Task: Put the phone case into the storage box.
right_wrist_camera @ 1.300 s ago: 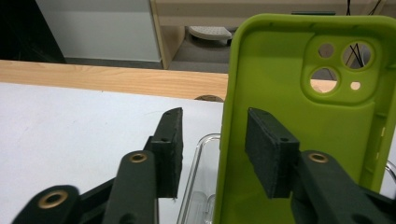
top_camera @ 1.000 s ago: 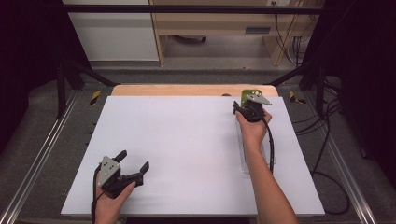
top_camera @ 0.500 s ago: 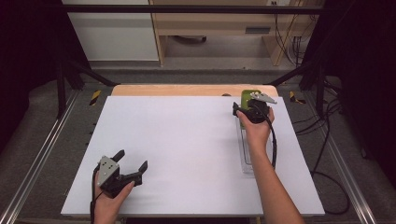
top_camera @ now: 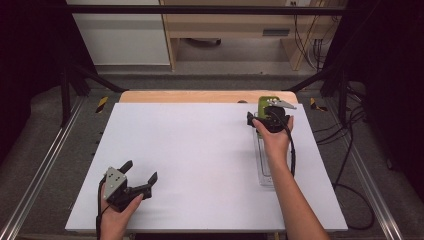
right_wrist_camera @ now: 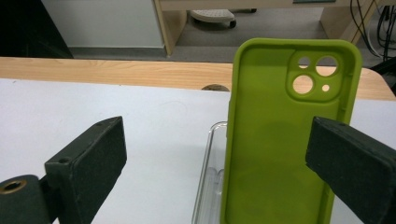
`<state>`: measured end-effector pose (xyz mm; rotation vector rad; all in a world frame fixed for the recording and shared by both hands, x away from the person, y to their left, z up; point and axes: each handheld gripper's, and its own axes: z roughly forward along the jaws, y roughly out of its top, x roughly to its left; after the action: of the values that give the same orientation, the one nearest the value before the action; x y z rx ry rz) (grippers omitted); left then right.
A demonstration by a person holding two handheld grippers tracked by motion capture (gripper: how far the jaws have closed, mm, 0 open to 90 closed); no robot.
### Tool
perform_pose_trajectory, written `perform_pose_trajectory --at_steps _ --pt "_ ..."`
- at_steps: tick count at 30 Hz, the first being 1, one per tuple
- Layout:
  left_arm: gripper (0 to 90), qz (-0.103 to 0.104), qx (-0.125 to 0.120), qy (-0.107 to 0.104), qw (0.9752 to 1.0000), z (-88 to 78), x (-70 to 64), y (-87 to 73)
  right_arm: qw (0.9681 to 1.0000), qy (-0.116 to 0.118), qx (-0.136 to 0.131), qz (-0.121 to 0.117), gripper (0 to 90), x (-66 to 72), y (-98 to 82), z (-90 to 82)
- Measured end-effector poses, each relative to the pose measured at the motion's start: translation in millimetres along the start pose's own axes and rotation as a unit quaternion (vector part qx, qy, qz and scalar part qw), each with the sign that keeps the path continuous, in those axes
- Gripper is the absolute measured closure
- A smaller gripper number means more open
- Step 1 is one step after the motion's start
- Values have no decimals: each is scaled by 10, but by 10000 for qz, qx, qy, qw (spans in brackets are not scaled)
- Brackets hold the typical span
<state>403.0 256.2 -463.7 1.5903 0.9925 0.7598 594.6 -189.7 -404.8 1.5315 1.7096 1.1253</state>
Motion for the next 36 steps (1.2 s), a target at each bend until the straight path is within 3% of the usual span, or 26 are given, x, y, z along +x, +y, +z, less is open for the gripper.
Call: perform_pose_trajectory --at_steps 7,19,36 --pt "31 9 25 -8 10000 2 0 -4 9998 118 129 59 53 21 16 -42" --pt "20 -67 39 -32 10000 18 -5 -12 9996 250 125 24 51 51 37 -118" --pt "17 -25 41 -52 10000 8 0 -11 9984 532 -140 133 45 54 112 -326"
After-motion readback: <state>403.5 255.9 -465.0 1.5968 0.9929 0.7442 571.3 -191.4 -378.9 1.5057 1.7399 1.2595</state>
